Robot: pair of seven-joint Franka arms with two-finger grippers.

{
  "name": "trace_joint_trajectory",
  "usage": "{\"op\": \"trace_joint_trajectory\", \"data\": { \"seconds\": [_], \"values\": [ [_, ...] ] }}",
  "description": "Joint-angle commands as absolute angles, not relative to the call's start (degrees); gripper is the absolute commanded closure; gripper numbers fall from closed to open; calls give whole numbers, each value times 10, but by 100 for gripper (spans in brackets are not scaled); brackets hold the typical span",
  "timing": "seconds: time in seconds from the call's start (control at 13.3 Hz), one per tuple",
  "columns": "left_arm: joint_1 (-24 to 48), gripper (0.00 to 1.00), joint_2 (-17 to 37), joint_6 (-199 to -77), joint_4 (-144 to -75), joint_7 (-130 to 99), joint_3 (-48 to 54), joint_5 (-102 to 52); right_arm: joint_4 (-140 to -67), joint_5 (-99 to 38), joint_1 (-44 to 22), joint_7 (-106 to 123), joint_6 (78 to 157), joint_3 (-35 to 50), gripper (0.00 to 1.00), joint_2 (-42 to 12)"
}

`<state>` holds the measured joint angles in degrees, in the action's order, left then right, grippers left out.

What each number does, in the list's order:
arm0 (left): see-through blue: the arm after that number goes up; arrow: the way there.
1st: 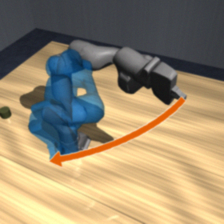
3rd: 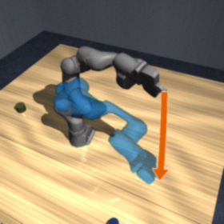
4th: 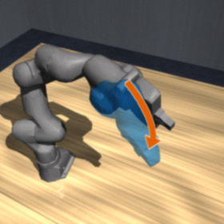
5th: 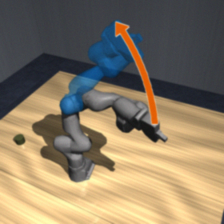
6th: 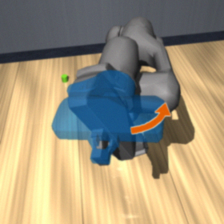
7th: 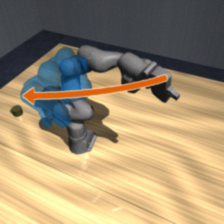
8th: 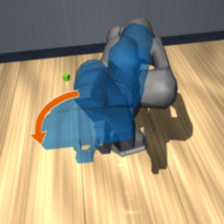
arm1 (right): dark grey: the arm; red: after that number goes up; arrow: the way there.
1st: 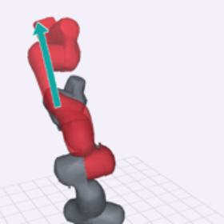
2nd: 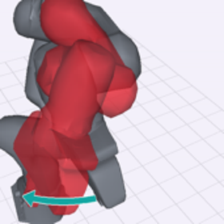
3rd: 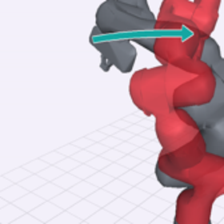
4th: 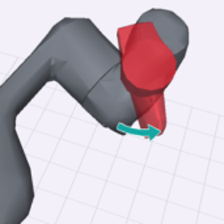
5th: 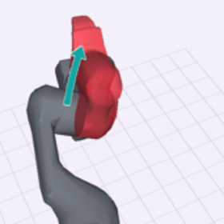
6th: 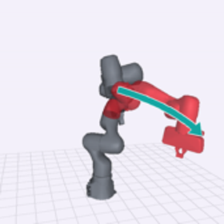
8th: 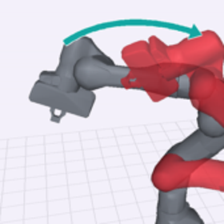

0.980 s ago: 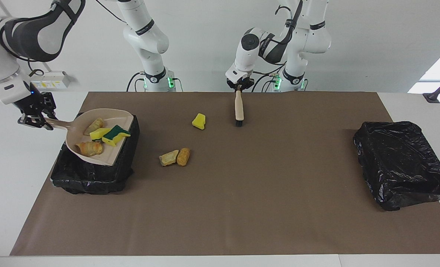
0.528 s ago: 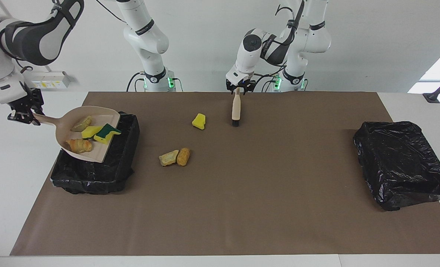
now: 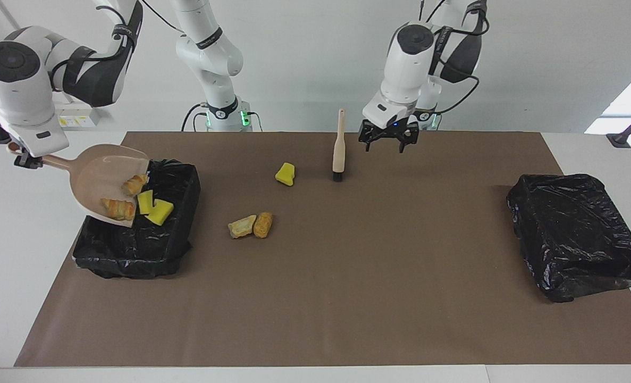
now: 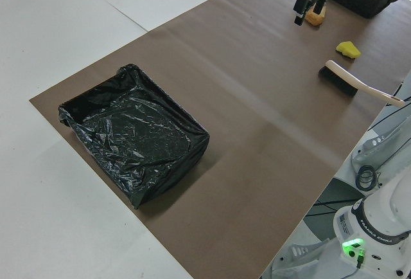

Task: Sweep and dump trash in bin
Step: 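Tip the dustpan over the black bin with the right gripper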

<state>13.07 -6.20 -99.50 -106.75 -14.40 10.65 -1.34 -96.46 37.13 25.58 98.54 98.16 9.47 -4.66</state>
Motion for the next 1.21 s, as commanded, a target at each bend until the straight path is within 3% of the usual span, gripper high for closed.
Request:
{"op": "trace_joint_trajectory", "data": {
  "seconds": [0.0, 0.23, 0.45, 1.13],
  "values": [
    [137, 0, -37, -929, -959, -93, 44, 0, -934, 395, 259, 1029, 946, 98, 100, -32],
    [136, 0, -33, -826, -871, 6, -36, -1, -900, 397, 259, 1042, 930, 100, 100, -31],
    [126, 0, 19, -752, -760, 24, -49, -1, -902, 311, 265, 979, 940, 95, 100, -28],
    [82, 0, 5, -753, -765, 32, -36, -7, -933, 114, 172, 612, 945, 100, 100, -32]
  ]
}}
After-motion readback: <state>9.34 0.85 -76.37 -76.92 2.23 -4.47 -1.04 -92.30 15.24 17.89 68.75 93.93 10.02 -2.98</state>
